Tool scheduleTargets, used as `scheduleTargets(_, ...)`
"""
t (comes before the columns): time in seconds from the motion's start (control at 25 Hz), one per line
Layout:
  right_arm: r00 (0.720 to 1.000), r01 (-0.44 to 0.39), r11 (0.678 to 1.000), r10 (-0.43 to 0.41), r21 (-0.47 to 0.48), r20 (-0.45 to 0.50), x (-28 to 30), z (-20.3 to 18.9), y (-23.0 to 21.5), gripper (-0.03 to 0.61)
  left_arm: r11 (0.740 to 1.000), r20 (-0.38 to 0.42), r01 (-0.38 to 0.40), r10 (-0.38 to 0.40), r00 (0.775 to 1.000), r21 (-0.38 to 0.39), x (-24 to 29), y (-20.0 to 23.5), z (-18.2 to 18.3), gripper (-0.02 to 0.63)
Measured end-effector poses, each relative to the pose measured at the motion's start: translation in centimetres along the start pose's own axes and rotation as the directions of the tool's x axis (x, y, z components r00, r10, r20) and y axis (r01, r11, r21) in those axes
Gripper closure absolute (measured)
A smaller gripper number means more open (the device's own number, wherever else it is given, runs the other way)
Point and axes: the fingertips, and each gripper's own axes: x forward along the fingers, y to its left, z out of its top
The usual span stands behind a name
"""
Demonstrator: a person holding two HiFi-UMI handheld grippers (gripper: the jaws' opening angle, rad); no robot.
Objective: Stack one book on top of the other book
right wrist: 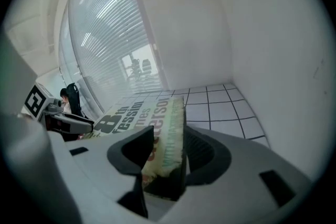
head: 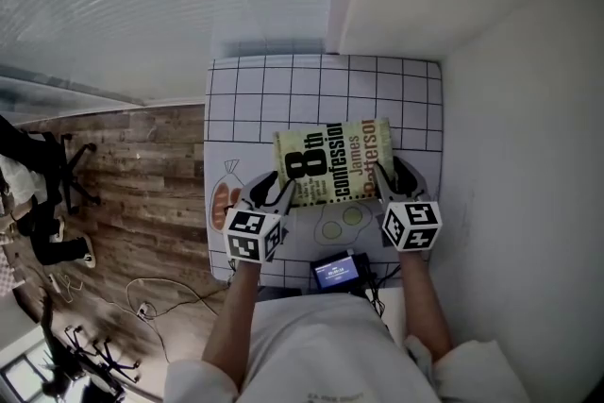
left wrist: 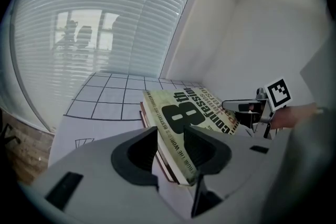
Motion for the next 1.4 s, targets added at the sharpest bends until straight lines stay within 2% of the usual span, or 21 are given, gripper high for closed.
scheduleTargets(0.16,1.0,0.005,1.0,-0.005,0.0,-0.001,0.0,0.0,-0.1,0.402,0.998,0.016,-0.046,0.045,0.999,0.031,-0.7,0.3,0.2,0.451)
scheduleTargets(0.28,1.0,0.006,1.0,-0.006,0.001,0.001,0.0,0.1,-0.1,0.402,0.998,0.039,-0.047,0.046,0.998,0.03,-1.3,0.2,0.3,0.451)
scheduleTargets(0.44,1.0,0.03,0.999,-0.03,-0.018,0.004,-0.3,0.2,-0.1,0.408,0.997,0.064,-0.065,0.063,0.996,0.028,-2.1,0.4,0.4,0.517)
scheduleTargets(0.6,0.997,0.056,0.997,-0.054,-0.044,0.047,-1.3,0.6,-0.3,0.445,0.997,0.079,-0.073,0.071,0.994,0.025,-2.7,0.4,0.5,0.525)
scheduleTargets(0.92,0.994,0.075,0.994,-0.069,-0.08,0.082,-2.6,1.9,0.4,0.445,0.998,0.117,-0.067,0.064,0.991,0.022,-3.8,-0.4,1.2,0.543)
scheduleTargets(1.2,0.984,0.11,0.987,-0.092,-0.115,0.15,-4.6,2.7,1.1,0.561,0.997,0.189,-0.073,0.064,0.98,0.038,-5.2,-1.0,2.5,0.592)
scheduleTargets(1.4,0.974,0.131,0.982,-0.102,-0.137,0.2,-6.7,3.5,2.6,0.571,0.994,0.249,-0.089,0.071,0.966,0.063,-7.3,-1.1,3.1,0.604)
